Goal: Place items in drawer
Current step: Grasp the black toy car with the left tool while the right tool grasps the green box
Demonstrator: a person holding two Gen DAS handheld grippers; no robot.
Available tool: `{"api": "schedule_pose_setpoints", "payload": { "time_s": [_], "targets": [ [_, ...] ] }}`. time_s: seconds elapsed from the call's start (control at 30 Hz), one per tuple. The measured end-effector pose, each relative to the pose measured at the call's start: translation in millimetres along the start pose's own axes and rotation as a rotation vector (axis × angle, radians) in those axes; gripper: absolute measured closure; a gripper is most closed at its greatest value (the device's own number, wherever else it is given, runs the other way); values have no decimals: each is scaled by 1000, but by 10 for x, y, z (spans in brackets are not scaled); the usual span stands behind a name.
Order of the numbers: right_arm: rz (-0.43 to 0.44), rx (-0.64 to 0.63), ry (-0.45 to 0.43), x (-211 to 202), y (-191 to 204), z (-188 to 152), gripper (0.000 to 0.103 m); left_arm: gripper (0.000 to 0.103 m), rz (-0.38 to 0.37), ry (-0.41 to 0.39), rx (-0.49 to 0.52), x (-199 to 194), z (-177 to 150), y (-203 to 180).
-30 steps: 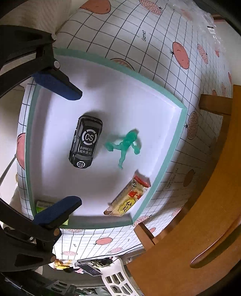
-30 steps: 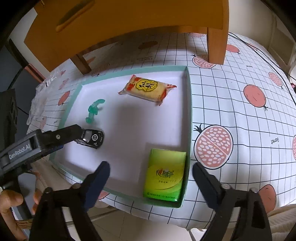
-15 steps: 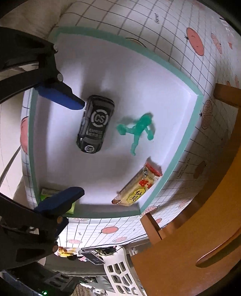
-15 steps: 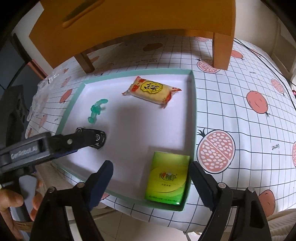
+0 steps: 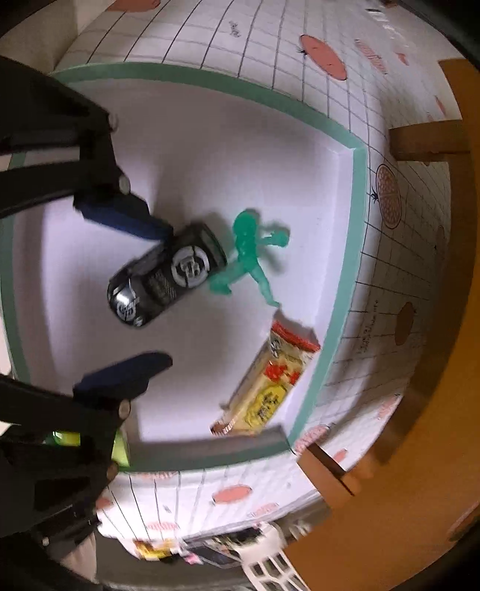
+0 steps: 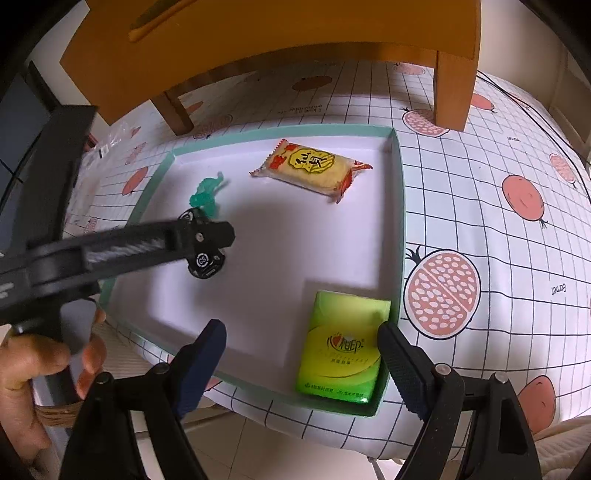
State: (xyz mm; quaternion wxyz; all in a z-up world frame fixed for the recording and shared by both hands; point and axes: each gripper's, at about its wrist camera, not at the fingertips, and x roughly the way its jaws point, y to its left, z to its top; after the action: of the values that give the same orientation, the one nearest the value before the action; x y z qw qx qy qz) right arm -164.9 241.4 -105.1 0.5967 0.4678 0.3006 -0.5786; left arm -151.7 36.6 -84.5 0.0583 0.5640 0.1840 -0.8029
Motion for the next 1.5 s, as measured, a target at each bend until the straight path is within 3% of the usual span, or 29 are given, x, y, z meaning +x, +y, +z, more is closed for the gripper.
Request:
{"api": "schedule_pose_setpoints", "payload": {
  "time_s": [0.1,0.47,0.63,0.83,1.0,1.27,1.5],
  "targets": [
    [-2,3,0,2,-1,2,18,54,19,-9,14,-11,-17,13],
    [13,-7,21,41,24,-5,17,63,-16,42,27,-112,-226,20],
    [84,-11,11,15,84,-2,18,64,-16,43,-17,-154,-257,138],
    [44,19,18,36,17,4,21,64,-38,10,-47,-244,-288,229],
    [32,18,33,93,-7,12,27,64,-33,-2,-46,-212,-281,237],
    [-46,-62,66,231,110,-16,49,64,28,-32,20,-173,-224,154],
    [-48,-64,62,219,120,-18,50,64,35,-42,24,-146,-204,136]
  ]
}}
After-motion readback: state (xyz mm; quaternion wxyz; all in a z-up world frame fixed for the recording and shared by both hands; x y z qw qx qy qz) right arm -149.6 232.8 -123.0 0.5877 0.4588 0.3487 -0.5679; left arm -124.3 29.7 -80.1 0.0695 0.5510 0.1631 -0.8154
